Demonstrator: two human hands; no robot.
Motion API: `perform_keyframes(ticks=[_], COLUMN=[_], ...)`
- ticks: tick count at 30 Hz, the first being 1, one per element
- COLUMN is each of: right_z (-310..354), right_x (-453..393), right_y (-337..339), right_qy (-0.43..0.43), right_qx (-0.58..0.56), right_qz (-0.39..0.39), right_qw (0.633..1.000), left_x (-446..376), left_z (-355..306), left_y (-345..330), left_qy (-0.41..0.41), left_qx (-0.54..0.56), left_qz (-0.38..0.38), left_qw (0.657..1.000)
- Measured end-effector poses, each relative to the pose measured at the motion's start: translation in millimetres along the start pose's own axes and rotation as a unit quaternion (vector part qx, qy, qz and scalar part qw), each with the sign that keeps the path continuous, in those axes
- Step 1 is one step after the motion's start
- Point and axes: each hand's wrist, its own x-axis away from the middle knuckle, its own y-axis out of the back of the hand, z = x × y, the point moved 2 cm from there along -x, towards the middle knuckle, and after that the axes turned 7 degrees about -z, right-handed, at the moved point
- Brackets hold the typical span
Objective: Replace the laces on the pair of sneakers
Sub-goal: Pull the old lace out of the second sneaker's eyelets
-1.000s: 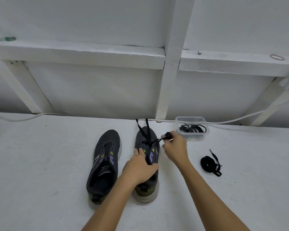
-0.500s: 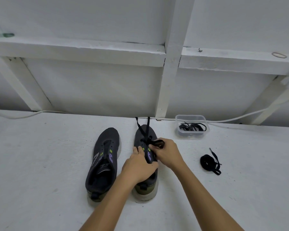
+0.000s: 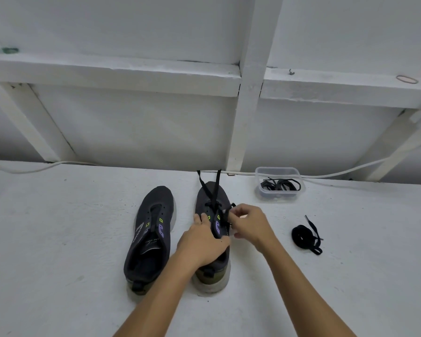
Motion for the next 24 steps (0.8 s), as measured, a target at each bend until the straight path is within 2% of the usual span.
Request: perform_keyframes(ticks=[4, 6, 9, 13, 16, 19, 21, 22, 24], right_z=[5, 6, 8, 8, 8, 13, 15, 14, 11], right_x=[6, 5, 3, 2, 0, -5, -11, -13, -14], right_y=[-7, -5, 4, 0, 2, 14, 28, 35, 42], right_qy=[0.117, 0.113, 0.098, 0.113, 0.117, 0.073, 0.006, -0.015, 0.005], right_qx=[0.062, 0.069, 0.049, 0.106, 0.092, -0.055, -0.174, -0.192, -0.112], right_qz=[0.009, 0.013, -0.037, 0.02, 0.017, -0.084, -0.181, -0.221, -0.251], right_qw=[0.991, 0.991, 0.993, 0.988, 0.989, 0.992, 0.968, 0.956, 0.962], left_x=[0, 1, 1, 1, 2, 1, 1, 1, 0], left_z=[0, 0, 0, 0, 1, 1, 1, 1, 1], left_y=[1, 1, 0, 1, 1, 1, 1, 1, 0], left_qy=[-0.005, -0.004, -0.005, -0.006, -0.005, -0.004, -0.004, -0.004, -0.004], left_qx=[-0.001, -0.001, -0.002, -0.003, -0.001, 0.002, 0.005, 0.006, 0.006], left_qz=[-0.005, -0.003, 0.0, 0.0, 0.003, 0.003, 0.003, 0.004, 0.005], left_qw=[1.0, 1.0, 1.0, 1.0, 1.0, 1.0, 1.0, 1.0, 1.0])
